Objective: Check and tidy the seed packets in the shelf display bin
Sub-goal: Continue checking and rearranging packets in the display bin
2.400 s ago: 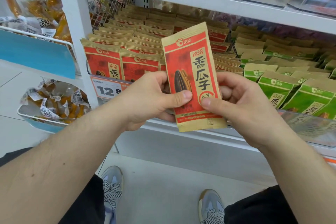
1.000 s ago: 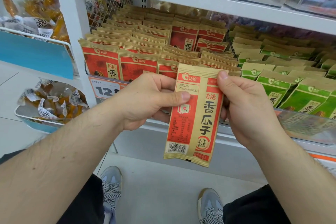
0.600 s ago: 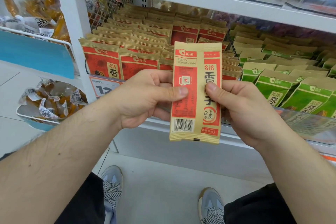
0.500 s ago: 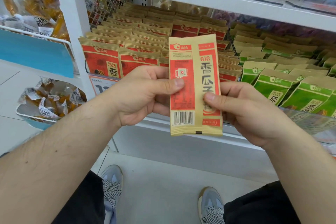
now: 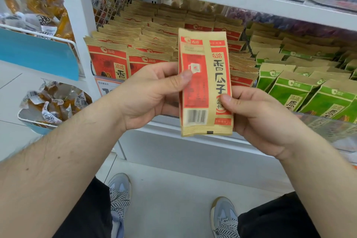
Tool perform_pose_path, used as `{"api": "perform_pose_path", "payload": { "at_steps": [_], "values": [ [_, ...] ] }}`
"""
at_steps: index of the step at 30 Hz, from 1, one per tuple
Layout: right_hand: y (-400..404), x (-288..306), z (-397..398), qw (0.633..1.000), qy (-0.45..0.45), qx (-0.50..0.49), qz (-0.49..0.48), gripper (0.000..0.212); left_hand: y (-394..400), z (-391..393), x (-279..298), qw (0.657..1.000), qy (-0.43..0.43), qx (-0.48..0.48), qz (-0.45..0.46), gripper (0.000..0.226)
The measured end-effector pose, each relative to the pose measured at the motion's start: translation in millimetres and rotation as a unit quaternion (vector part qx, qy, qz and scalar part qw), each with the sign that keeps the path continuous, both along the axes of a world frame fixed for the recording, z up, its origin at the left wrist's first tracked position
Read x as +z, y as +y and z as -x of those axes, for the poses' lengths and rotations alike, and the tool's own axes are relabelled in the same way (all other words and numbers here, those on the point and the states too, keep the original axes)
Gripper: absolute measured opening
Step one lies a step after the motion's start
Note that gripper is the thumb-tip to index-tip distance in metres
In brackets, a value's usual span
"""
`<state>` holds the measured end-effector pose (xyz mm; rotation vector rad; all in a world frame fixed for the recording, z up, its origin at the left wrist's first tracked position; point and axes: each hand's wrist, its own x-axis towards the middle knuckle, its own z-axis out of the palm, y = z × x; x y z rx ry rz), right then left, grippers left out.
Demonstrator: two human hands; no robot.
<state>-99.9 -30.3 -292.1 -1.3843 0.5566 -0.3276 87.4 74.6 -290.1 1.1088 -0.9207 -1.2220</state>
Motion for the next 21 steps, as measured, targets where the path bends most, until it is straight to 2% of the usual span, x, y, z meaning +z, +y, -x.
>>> {"api": "perform_pose_path", "payload": {
  "at_steps": [2,5,7,8,10,12,15,17,19,21],
  "values": [
    [6,-1,-8,0.992,-0.064,-0.008,-0.113,0.038,-1,1,0,1.000,-0.008,0.012,0.021,0.063],
    [20,1,-18,0.956,-0.110,0.025,-0.269,0.032,-3,4,-3,0.998,-0.015,0.031,0.048,0.049],
    [26,-5,-23,0.929,-0.117,0.080,-0.342,0.026,-4,7,-7,0.999,0.008,0.007,0.051,0.059],
    [28,-10,-24,0.921,-0.119,0.109,-0.354,0.029,-3,11,-8,0.998,0.026,-0.013,0.056,0.059],
    [30,-15,-27,0.931,-0.098,0.121,-0.331,0.038,-1,16,-8,0.997,0.029,-0.007,0.065,0.039],
    [30,-18,-27,0.963,-0.063,0.073,-0.253,0.039,-2,18,-6,0.998,0.017,0.035,0.051,0.028],
    [22,-18,-23,0.994,-0.007,-0.063,-0.087,0.026,-3,16,-1,0.995,0.040,0.089,0.018,0.037],
    [12,-17,-21,0.991,-0.004,-0.120,-0.054,0.038,-2,13,2,0.994,0.031,0.106,0.001,0.041],
    [6,-11,-17,0.993,-0.013,-0.110,-0.036,0.062,-1,11,2,0.995,0.002,0.103,-0.013,0.040],
    [3,-7,-13,0.997,-0.009,-0.077,0.019,0.064,-1,12,1,0.995,-0.012,0.096,-0.029,0.040]
  ]
}}
